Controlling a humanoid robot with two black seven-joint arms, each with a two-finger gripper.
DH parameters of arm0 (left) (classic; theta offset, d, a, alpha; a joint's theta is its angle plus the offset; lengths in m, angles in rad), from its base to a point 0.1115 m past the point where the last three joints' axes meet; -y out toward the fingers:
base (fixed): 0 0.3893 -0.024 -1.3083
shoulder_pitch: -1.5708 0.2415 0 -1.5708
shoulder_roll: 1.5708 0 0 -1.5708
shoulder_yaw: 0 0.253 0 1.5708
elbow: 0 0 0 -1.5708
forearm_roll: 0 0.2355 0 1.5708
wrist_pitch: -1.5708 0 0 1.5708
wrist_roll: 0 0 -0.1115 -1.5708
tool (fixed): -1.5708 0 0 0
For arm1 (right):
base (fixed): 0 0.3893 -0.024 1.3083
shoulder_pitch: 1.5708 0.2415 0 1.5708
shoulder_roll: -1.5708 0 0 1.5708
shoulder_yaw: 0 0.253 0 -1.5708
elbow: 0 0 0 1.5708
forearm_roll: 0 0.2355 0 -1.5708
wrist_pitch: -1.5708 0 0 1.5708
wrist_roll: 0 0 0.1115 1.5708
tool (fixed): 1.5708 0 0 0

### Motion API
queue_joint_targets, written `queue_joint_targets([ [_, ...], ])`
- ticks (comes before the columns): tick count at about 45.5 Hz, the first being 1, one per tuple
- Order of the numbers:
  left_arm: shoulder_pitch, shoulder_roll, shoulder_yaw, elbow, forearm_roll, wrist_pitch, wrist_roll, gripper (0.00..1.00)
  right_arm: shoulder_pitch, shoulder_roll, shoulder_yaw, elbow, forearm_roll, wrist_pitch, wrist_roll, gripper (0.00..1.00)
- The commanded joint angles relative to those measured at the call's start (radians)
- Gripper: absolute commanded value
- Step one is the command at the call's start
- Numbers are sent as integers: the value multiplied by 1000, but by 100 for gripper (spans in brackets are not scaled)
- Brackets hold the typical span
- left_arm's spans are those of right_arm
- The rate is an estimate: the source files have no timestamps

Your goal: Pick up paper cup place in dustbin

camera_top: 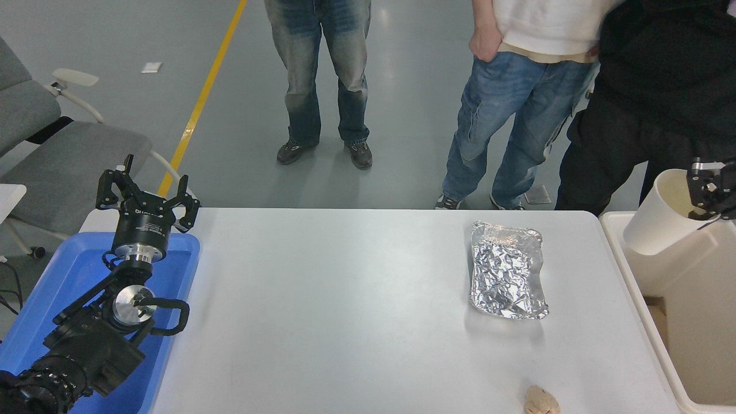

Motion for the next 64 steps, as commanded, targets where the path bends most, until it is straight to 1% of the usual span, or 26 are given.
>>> queue_joint_targets([
  [1,0,0,0,1,0,0,0,99,-216,-92,-2,-128,-1,-172,2,0],
  [7,0,-1,-2,1,0,0,0,99,-431,-135,61,-166,-2,-462,3,0],
  [10,0,0,0,1,0,0,0,99,-543,-142,120,-204,-5,-530,5,0],
  [18,0,0,-2,1,0,0,0,99,-842,-124,323,-394,-12,-544,5,0],
  [25,0,0,0,1,0,0,0,99,-1127,-63,539,-597,-18,-605,9,0],
  [28,0,-1,-2,1,0,0,0,99,-1236,-29,625,-696,-19,-633,26,0],
  [33,0,0,-2,0,0,0,0,99,-1370,61,725,-877,-19,-667,74,0],
  [41,0,-1,-2,0,0,0,0,99,-1497,175,745,-1082,-19,-742,134,0],
  [46,0,0,-2,0,0,0,0,99,-1578,256,739,-1227,-19,-765,160,0],
  [51,0,-1,-2,0,0,0,0,99,-1623,301,733,-1283,-21,-773,161,0],
  [63,0,0,-2,0,0,0,0,99,-1637,306,723,-1289,-21,-777,160,0],
  [64,0,0,-2,0,0,0,0,99,-1637,306,723,-1290,-21,-779,160,5],
])
